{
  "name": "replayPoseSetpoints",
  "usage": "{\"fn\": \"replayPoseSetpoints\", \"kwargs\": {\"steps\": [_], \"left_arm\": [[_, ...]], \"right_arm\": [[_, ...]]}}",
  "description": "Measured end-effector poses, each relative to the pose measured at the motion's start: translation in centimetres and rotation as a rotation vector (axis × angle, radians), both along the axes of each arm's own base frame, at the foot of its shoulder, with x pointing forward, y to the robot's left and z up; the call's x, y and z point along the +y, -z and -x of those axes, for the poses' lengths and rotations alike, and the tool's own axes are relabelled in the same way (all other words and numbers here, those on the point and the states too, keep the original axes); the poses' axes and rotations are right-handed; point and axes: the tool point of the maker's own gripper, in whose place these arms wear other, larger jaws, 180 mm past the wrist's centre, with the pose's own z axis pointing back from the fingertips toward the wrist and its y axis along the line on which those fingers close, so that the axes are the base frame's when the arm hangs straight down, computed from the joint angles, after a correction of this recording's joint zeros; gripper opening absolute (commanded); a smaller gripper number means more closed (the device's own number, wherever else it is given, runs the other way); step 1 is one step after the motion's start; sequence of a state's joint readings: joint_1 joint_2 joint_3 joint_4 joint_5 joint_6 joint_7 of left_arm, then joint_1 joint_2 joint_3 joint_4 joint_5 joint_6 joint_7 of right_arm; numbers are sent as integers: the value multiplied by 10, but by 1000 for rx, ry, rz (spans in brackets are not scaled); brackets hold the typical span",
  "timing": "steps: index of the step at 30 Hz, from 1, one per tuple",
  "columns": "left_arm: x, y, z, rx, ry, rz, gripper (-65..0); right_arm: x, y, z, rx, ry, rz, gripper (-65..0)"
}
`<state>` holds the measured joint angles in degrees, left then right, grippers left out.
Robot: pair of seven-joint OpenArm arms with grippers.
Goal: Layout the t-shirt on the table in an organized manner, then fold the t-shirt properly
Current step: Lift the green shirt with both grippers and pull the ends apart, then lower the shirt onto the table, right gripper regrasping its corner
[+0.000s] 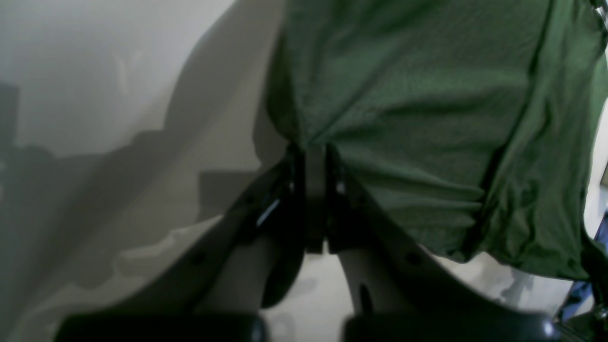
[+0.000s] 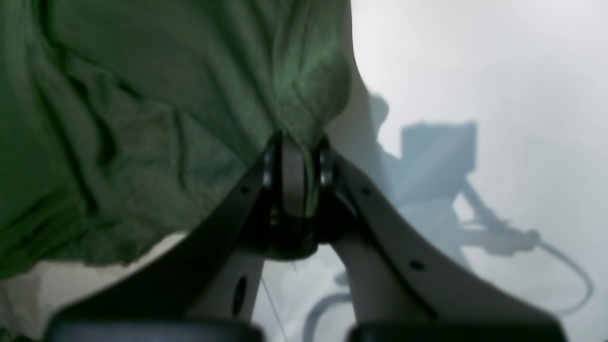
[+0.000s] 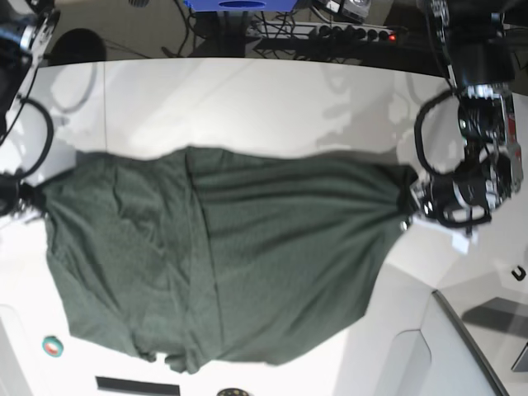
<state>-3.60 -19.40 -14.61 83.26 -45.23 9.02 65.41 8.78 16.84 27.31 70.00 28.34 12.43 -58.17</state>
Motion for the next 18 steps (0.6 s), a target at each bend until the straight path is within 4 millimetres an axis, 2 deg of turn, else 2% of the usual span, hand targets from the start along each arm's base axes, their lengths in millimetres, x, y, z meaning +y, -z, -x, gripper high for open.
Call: {"fn": "replayPoseSetpoints", "kwargs": {"steps": [3,7,10,13,17,18], "left_arm": [[4,10,15,26,-5,-11,-650],[10,19,24,17,-31,-37,-650],[11,19,23,8,-37,-40,-650],[12,21,26,13,-37,-41,-650],[11,22,26,16,-37,-40,-650],[11,22,27,17,-38,-40,-650]], "right_arm": [[5,4,3,4,5,-15,-650],[7,5,-1,-4,8,-22,-648],[4,15,-7,-7,38,-41,-647],[3,35,-8,9,91,-77,-647],[-21,57,1,37,272,-53,-639],[-27,58,4,49,301,-45,-620]]}}
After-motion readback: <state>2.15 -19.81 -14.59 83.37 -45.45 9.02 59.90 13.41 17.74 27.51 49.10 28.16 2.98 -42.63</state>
